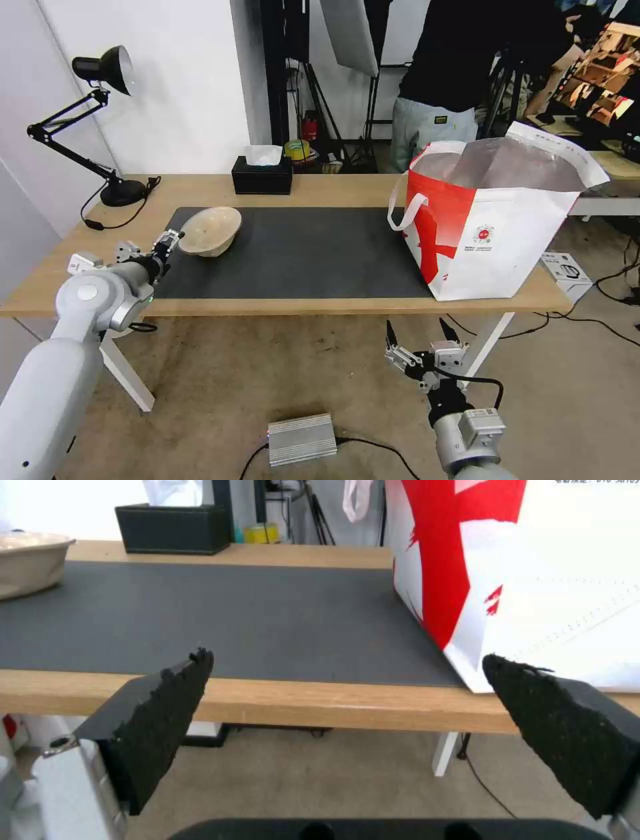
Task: Pick up the trash from the table and place it into the takeout bag.
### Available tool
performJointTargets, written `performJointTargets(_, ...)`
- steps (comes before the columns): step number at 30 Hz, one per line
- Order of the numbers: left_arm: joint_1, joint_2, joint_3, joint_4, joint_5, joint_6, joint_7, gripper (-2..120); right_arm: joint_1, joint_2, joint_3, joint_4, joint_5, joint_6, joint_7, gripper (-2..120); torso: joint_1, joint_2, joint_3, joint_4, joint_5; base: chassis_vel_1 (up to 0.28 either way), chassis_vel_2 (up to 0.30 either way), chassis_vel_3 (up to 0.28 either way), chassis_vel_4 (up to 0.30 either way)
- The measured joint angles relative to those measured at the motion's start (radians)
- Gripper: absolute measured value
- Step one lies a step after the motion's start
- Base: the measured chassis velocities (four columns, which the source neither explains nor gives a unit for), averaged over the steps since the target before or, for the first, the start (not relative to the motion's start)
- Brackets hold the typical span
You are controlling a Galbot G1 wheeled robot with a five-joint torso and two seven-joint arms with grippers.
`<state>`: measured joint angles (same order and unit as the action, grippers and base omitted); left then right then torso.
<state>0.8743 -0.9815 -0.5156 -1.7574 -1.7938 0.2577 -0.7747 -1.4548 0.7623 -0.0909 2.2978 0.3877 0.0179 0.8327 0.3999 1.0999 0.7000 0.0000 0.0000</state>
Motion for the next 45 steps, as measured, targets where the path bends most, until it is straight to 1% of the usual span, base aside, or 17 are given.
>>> performJointTargets(6,-0.040,-0.018,0.032,0.041,0.012,0.002,0.005,100,0.000,0.000,0.000,0.000,0.000,0.000,0.000,100,0.000,0.000,0.000,0.0000,0.0000,0.000,0.000,0.000,0.000)
performJointTargets(9,-0.047,-0.023,0.044,0.047,0.017,0.002,0.007,100,0.000,0.000,0.000,0.000,0.000,0.000,0.000,100,0.000,0.000,0.000,0.0000,0.0000,0.000,0.000,0.000,0.000)
performJointTargets(21,-0.061,-0.044,0.062,0.030,0.026,-0.001,-0.007,100,0.000,0.000,0.000,0.000,0.000,0.000,0.000,100,0.000,0.000,0.000,0.0000,0.0000,0.000,0.000,0.000,0.000)
performJointTargets(27,-0.070,-0.059,0.073,0.048,0.047,-0.003,-0.008,100,0.000,0.000,0.000,0.000,0.000,0.000,0.000,100,0.000,0.000,0.000,0.0000,0.0000,0.000,0.000,0.000,0.000)
performJointTargets(39,-0.115,-0.066,0.095,0.114,0.054,-0.003,0.034,100,0.000,0.000,0.000,0.000,0.000,0.000,0.000,100,0.000,0.000,0.000,0.0000,0.0000,0.000,0.000,0.000,0.000)
performJointTargets(45,-0.150,-0.081,0.116,0.149,0.057,-0.003,0.052,100,0.000,0.000,0.000,0.000,0.000,0.000,0.000,100,0.000,0.000,0.000,0.0000,0.0000,0.000,0.000,0.000,0.000)
